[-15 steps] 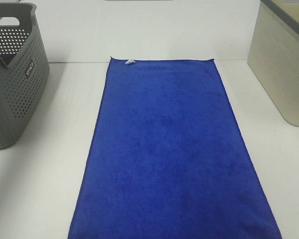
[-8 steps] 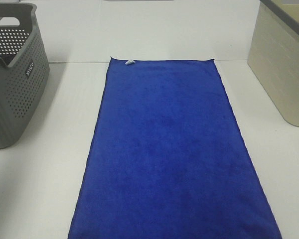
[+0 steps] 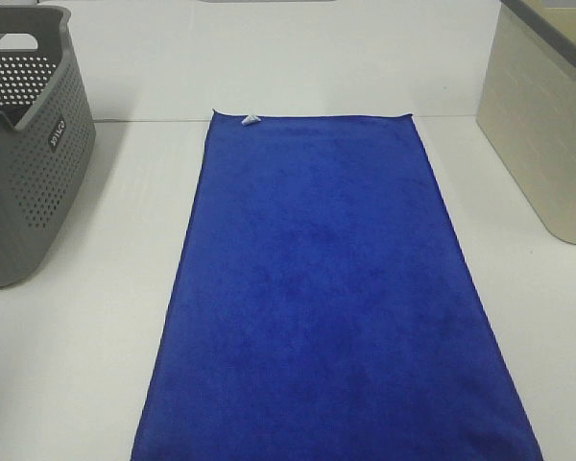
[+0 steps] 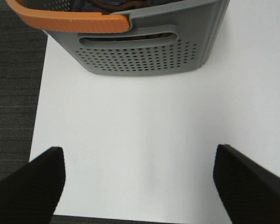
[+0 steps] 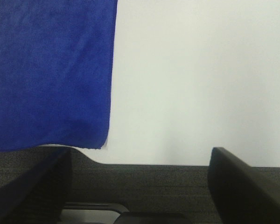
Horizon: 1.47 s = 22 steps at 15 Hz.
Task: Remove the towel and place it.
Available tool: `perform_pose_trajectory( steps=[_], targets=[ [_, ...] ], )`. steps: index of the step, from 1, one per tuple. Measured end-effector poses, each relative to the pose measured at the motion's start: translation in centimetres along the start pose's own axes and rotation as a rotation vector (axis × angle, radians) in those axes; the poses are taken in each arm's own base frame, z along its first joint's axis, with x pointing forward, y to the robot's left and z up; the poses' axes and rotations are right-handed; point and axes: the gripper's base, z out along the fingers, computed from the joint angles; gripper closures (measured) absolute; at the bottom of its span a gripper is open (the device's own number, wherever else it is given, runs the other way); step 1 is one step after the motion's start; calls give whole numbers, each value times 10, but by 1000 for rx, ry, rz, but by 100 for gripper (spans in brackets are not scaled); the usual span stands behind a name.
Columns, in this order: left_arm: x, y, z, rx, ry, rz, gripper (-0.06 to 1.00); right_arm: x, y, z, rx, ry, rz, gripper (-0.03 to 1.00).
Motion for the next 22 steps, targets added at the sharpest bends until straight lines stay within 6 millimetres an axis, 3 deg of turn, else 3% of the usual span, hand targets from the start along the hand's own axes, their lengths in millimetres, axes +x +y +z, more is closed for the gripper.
perform_pose_trajectory(
  steps=[1,4,7,10,16,22],
  targets=[
    [21,2,-5,-23,-54,7,13,21,0,-4,0,-74,-8,19],
    [51,3,-12,-28,-132,6,13,45,1,-11,1,-201,-31,19],
    [80,5,-32,-29,-271,-27,13,59,3,-19,2,-298,-89,19],
    [108,4,-49,-2,-343,-59,13,61,4,-13,-4,-281,-147,19],
    [108,-14,-46,182,-362,56,13,58,3,-4,-9,-317,-152,19],
    [107,-17,-44,218,-377,6,13,56,3,-2,-8,-336,-150,19]
  ],
)
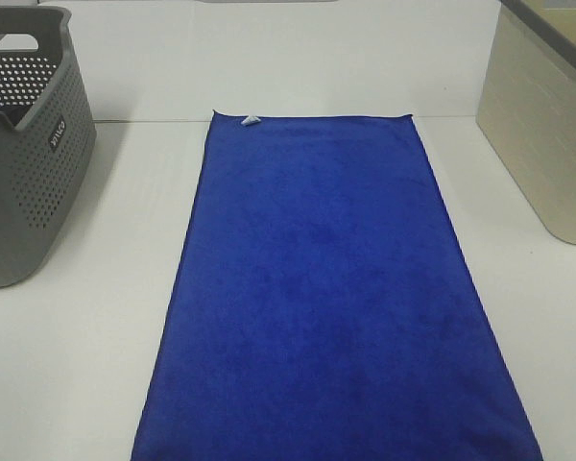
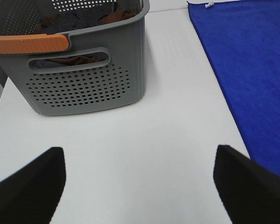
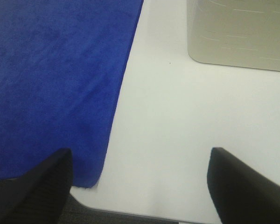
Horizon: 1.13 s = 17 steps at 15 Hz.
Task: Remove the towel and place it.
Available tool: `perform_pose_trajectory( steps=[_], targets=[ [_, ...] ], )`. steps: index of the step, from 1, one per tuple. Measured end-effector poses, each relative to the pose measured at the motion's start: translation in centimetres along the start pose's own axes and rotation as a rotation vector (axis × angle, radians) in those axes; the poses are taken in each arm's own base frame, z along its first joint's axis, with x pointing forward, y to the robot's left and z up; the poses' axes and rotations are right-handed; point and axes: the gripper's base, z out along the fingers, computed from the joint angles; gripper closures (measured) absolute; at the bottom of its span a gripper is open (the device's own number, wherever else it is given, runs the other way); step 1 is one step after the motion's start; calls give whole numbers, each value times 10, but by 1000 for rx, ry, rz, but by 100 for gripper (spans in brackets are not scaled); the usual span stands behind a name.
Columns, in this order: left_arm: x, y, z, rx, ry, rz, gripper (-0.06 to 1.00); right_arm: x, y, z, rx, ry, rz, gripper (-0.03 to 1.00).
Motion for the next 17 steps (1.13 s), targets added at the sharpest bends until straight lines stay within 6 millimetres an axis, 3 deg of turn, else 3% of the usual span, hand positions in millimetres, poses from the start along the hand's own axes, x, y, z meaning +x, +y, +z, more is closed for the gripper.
perform_pose_trajectory(
  steps=[17],
  targets=[
    [0,5,0,-56,3,-53,13,0,0,0,0,0,0,19]
  ],
)
